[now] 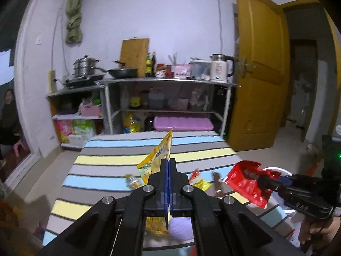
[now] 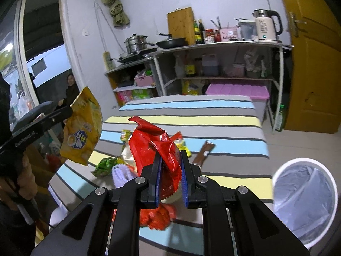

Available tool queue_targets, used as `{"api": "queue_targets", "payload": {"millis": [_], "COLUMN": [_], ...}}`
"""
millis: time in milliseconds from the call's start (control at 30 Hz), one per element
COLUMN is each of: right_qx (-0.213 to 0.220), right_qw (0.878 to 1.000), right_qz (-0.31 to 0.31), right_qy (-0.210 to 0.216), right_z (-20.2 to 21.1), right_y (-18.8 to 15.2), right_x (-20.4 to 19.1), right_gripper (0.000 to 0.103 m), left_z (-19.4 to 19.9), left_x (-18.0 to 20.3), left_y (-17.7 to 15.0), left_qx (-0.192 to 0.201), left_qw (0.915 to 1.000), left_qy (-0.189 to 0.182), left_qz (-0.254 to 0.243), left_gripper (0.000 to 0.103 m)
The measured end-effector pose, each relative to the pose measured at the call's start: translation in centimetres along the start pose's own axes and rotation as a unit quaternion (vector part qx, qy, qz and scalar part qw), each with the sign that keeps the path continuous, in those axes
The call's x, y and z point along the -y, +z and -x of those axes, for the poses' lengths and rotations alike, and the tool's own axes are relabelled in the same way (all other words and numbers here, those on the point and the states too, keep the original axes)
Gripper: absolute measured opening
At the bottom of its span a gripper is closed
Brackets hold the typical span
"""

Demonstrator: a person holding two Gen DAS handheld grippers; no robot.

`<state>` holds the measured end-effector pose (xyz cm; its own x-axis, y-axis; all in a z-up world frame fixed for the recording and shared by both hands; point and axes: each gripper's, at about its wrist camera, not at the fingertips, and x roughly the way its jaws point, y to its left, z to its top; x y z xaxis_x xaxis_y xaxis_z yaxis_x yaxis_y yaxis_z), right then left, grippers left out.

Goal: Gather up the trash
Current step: 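Carry both bags over the white bin and open both grippers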

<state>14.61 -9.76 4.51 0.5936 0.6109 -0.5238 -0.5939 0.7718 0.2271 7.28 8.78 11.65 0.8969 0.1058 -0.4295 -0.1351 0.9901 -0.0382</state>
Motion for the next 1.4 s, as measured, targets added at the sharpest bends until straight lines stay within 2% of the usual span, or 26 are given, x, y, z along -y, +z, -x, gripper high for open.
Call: {"api": "queue_targets", "payload": {"millis": [267,467,833,1133,1400], "right_qx": [0.011,0.014,0.011,-0.011,-0.029], "right_qw": [0.998,0.993,0.978,0.968,0.962], "right_qz": [-0.030,-0.066,-0.122,-0.158,-0.176], "right_qy": [-0.048,-0.099,-0.171,-0.195,-0.208], "right_z": [3.1,5.6,8.4,8.0,7.1], "right_y": [-1.0,-2.4,-4.5,-5.8,-6.5], "right_x": [3.8,8.4,15.5,19.7,21.9], "right_gripper": [0.016,0.016,0.016,0.016,0.016], "left_z": [-1.5,-3.9,-8.5,-11.3,-13.8], "left_x": [5.8,10.9,19.1,23.8,26.1], "left_y": [1.3,1.4,0.8,-0.6,-1.9], "left_qx": [-0.005,-0.024,-0.059,-0.089,-0.113], "left_qw": [0.9974,0.9906,0.9723,0.9554,0.9433], "left_qy": [-0.070,-0.130,-0.220,-0.276,-0.307], "left_qz": [-0.019,-0.032,-0.052,-0.056,-0.058], "left_gripper": [0.000,0.000,0.000,0.000,0.000]}}
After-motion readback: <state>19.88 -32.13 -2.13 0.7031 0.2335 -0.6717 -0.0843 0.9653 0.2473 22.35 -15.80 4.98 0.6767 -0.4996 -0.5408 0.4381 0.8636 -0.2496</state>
